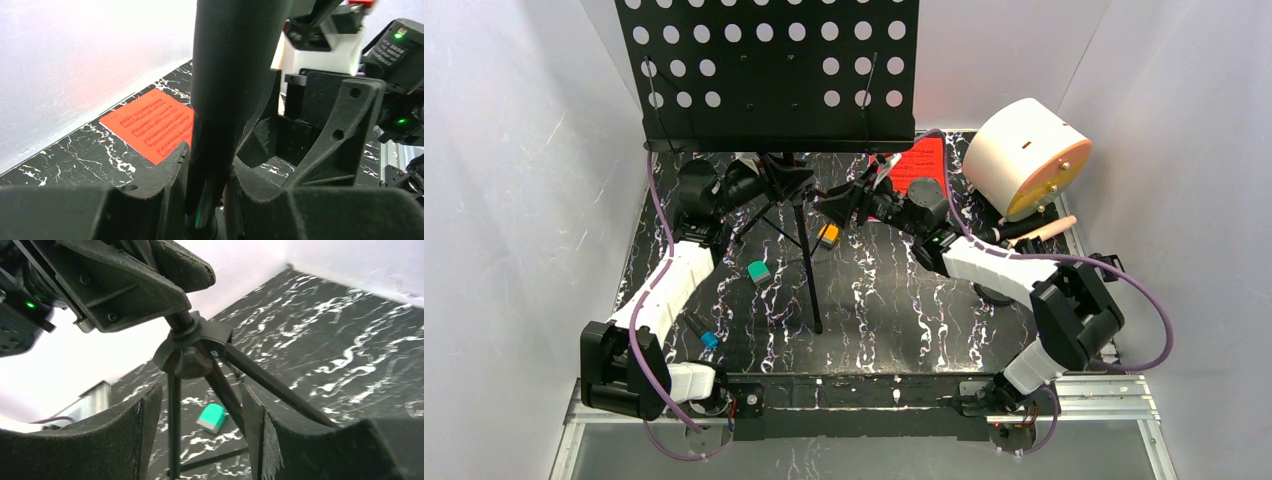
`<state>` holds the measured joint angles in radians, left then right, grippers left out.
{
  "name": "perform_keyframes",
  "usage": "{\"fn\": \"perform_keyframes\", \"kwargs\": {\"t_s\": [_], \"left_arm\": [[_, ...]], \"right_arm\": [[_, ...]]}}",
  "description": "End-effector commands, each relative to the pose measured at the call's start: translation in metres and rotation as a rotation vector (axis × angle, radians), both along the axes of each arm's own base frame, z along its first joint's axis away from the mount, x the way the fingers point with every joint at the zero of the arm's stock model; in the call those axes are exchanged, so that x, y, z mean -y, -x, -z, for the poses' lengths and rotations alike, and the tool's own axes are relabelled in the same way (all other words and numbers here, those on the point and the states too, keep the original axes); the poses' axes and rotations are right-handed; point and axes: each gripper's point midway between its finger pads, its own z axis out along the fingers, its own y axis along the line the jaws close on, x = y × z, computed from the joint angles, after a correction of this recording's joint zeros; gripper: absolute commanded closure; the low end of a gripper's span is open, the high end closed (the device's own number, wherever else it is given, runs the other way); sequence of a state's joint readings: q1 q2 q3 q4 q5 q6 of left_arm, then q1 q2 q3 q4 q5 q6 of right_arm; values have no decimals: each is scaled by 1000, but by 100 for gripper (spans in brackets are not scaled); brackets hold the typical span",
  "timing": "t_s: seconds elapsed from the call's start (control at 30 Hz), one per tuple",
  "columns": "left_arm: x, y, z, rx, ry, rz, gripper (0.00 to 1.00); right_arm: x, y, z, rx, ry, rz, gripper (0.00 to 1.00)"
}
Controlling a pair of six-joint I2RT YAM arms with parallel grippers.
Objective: Pack up the instrument practice props
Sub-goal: Unscrew the knob on the music stand.
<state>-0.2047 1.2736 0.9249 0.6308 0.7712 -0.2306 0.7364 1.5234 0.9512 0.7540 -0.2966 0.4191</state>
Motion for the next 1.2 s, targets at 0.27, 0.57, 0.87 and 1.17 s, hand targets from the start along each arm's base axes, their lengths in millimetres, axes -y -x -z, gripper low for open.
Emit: {"fn": "perform_keyframes", "kwargs": {"t_s": [0.27, 0.57, 0.87, 1.17], "left_arm": [[-6, -6, 21, -157, 15, -44, 100], [-6, -6, 21, -159, 15, -41, 100], [-6, -6, 21, -157, 16, -42, 100], [-5, -6, 21, -160, 18, -41, 100]], "right_arm": [[-24, -1, -50, -106, -225, -147, 40], [-28, -4, -50, -127, -233, -173, 57], [-30, -3, -38, -149, -201, -179, 58], [-33, 5, -38, -54, -140, -233, 82]]}}
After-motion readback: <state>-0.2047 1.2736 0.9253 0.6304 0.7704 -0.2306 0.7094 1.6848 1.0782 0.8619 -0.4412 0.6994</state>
